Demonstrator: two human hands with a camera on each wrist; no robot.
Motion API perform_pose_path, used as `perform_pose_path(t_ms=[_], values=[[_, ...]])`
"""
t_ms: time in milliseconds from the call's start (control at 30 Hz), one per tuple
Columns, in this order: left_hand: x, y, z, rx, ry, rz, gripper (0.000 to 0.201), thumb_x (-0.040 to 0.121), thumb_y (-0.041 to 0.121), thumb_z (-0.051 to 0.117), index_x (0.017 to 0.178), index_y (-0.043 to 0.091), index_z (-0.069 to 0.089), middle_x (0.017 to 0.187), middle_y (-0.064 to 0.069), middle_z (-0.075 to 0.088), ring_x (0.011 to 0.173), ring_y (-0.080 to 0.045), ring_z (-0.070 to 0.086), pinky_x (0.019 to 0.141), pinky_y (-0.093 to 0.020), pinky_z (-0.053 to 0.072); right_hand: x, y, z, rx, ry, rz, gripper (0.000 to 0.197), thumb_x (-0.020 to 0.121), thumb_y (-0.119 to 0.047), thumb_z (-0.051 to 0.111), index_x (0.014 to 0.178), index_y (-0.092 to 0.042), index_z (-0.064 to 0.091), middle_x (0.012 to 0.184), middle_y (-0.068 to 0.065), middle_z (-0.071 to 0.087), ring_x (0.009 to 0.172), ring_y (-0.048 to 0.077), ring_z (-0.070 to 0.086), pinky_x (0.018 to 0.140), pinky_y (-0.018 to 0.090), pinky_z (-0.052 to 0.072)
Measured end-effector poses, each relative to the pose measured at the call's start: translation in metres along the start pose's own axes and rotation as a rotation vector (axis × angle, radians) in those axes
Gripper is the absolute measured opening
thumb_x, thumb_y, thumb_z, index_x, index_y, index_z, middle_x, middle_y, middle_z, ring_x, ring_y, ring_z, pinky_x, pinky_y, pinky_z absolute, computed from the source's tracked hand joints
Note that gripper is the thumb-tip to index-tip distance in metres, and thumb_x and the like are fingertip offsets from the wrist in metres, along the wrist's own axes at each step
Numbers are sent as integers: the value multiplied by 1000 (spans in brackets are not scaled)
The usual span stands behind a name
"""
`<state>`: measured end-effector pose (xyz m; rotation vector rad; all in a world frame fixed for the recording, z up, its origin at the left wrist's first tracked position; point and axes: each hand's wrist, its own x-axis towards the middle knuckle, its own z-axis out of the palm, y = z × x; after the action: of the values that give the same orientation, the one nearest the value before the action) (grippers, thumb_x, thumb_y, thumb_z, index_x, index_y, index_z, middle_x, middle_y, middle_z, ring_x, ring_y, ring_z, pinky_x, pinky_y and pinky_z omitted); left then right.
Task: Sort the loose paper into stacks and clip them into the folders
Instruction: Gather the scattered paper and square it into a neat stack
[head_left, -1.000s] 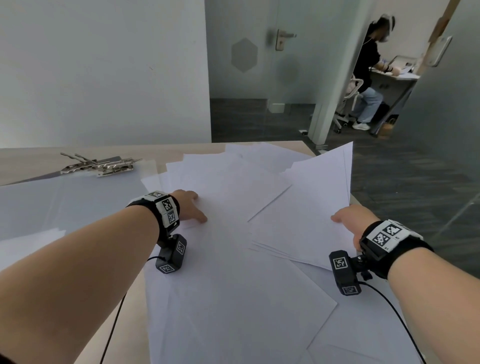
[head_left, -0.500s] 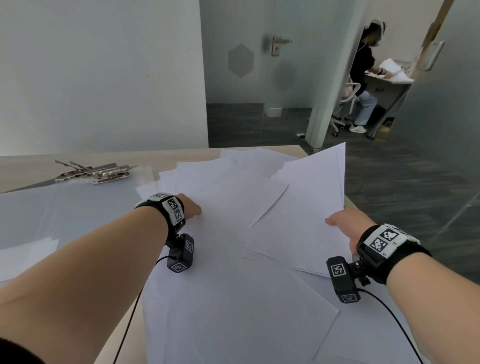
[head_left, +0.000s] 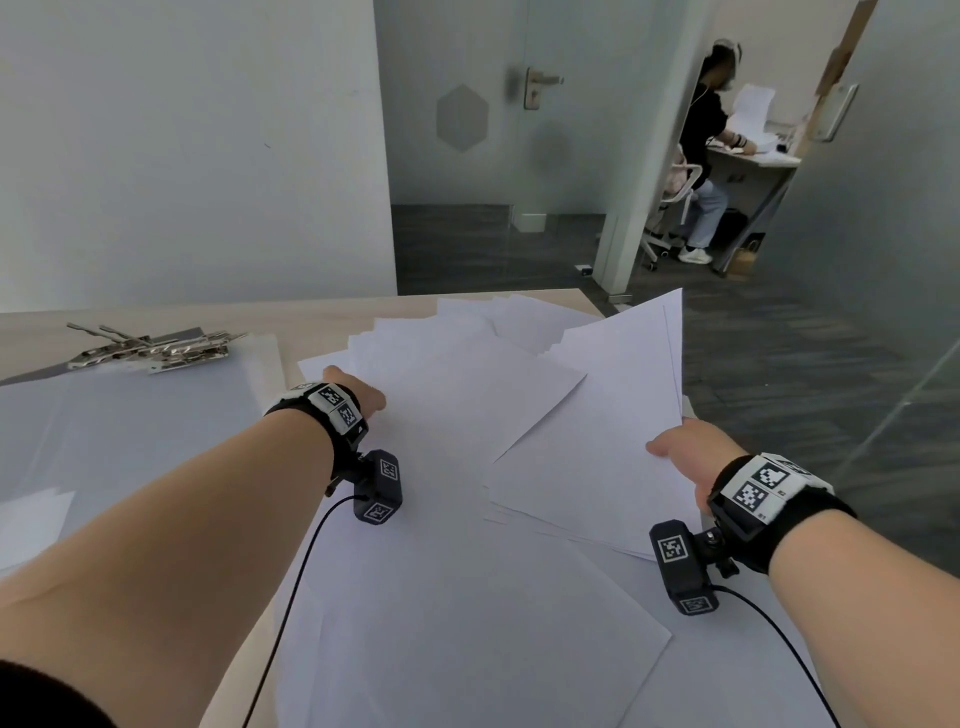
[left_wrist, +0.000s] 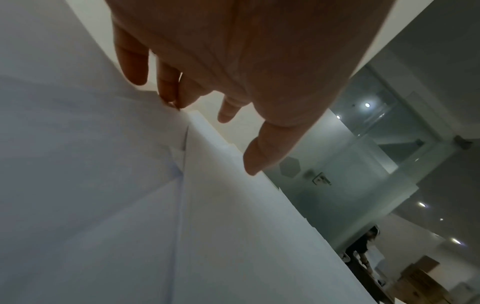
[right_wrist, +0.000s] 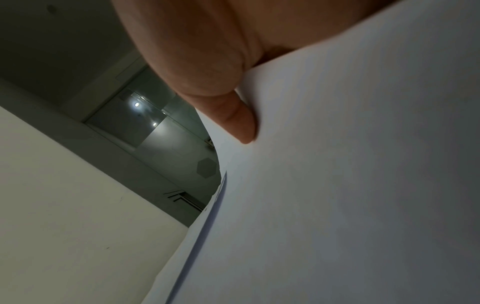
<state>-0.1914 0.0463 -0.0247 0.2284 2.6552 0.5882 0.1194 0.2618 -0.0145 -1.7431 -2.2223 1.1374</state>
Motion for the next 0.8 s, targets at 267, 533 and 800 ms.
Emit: perform_pose_path(t_ms=[267, 533, 800], values=[[12, 5, 0, -99, 91, 42, 89, 74, 32, 77, 148, 26, 27, 140, -16, 39, 119, -41, 51, 102, -49, 45, 15, -6, 12, 79, 8, -7, 41, 97, -6, 56, 135, 7, 49, 139, 24, 53, 129, 38, 49, 108, 41, 39], [17, 1, -15, -458, 153, 14, 72, 78, 23, 79, 137, 2, 44, 115, -16, 61, 90, -33, 60, 82, -37, 52, 24, 0, 15, 135, -14, 6, 41, 96, -4, 56, 135, 5, 50, 138, 19, 55, 128, 40, 50, 106, 42, 41], [-1, -13, -30, -29, 38, 102, 65, 93, 37, 61, 142, -2, 41, 147, -17, 46, 131, -31, 49, 106, -35, 40, 21, -1, 19, 118, -7, -18, 39, 97, -5, 55, 133, 8, 50, 136, 25, 55, 125, 41, 51, 109, 47, 39]])
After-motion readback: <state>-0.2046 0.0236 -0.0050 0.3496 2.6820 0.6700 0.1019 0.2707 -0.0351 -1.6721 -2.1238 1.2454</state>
